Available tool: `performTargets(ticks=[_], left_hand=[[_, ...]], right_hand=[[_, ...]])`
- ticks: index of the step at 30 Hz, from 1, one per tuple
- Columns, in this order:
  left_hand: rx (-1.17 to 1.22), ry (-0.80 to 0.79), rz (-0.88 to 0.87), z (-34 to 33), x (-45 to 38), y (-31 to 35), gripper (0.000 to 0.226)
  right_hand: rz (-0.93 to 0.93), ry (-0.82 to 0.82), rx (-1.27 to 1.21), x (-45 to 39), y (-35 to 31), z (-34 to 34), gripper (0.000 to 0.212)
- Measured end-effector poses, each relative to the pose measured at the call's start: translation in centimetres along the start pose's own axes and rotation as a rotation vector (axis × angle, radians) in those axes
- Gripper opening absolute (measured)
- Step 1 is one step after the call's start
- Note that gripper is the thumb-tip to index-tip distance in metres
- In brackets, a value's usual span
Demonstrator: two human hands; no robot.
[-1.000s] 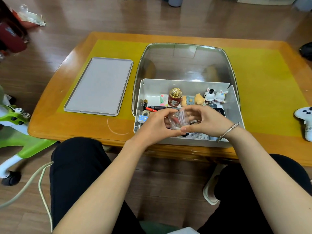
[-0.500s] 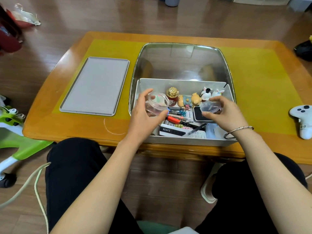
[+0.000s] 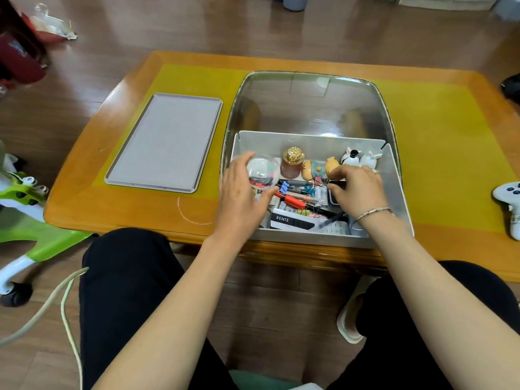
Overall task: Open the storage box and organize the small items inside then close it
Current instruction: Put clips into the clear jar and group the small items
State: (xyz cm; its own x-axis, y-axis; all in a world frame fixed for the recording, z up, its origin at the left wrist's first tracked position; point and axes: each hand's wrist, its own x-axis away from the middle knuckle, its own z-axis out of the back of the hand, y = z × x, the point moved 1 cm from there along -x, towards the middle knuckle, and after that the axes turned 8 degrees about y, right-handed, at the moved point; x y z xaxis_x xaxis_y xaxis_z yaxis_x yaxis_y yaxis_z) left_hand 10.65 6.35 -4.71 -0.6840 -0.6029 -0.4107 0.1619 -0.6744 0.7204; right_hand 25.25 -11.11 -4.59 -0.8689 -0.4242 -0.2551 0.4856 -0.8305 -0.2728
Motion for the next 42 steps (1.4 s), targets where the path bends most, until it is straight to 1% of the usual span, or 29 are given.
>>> performTargets(ticks=[2,4,7,10,13,15,19,21,23,27,30,32,35,39,42], left_hand=[[0.025,-0.093,0.025,-0.6,0.2,0.0,0.074],[0.013,-0.144,0.039,-1.1,0.3,-0.2,0.075],[-0.001,-0.164,0.068,-1.4,0.1,-0.5,0.074],[-0.029,-0.164,0.092,-1.5,0.1,-0.6,0.073],[-0.078,-0.144,0.073,-1.6,0.1,-0.6,0.073],[-0.113,-0.115,0.048,-1.5,0.1,-0.6,0.073],[-0.165,-0.082,0.0,-1.5,0.2,-0.7,0.073],[-0.182,-0.088,-0.012,-1.5,0.2,-0.7,0.073],[-0.184,-0.093,0.0,-1.5,0.2,-0.7,0.073],[-0.179,-0.123,0.018,-1.5,0.3,-0.6,0.072],[-0.234,-0.149,0.016,-1.5,0.3,-0.5,0.071],[-0.25,-0.151,0.013,-1.5,0.3,-0.4,0.071],[-0.256,-0.142,0.003,-1.4,0.3,-0.3,0.071],[-0.265,-0.144,-0.005,-1.4,0.3,-0.2,0.071],[-0.277,-0.143,-0.007,-1.4,0.3,-0.1,0.071]], right_hand=[[-0.014,-0.02,0.076,-0.6,-0.3,-0.6,0.019],[-0.015,-0.031,0.155,-1.0,-0.5,-0.9,0.019],[-0.008,-0.045,0.184,-1.4,-0.7,-1.3,0.023],[-0.022,-0.078,0.163,-1.6,-0.9,-1.6,0.021],[-0.031,-0.114,0.089,-1.6,-1.2,-1.8,0.014],[-0.029,-0.102,0.023,-1.5,-1.1,-1.7,0.014],[-0.084,0.059,-0.186,-1.2,-0.7,-0.7,0.013],[-0.151,0.095,-0.355,-0.8,-0.4,-0.3,0.011],[-0.208,0.106,-0.471,-0.5,0.0,0.0,0.012],[-0.238,0.072,-0.521,0.0,0.0,0.0,0.019],[-0.261,0.008,-0.574,-0.1,-0.2,-0.5,0.017],[-0.25,-0.012,-0.558,-0.3,-0.3,-0.9,0.013],[-0.179,-0.026,-0.444,-0.6,-0.5,-1.4,0.011],[-0.111,-0.117,-0.303,-1.0,-0.9,-2.1,0.012],[-0.1,-0.243,-0.27,-1.2,-1.2,-2.7,0.018]])
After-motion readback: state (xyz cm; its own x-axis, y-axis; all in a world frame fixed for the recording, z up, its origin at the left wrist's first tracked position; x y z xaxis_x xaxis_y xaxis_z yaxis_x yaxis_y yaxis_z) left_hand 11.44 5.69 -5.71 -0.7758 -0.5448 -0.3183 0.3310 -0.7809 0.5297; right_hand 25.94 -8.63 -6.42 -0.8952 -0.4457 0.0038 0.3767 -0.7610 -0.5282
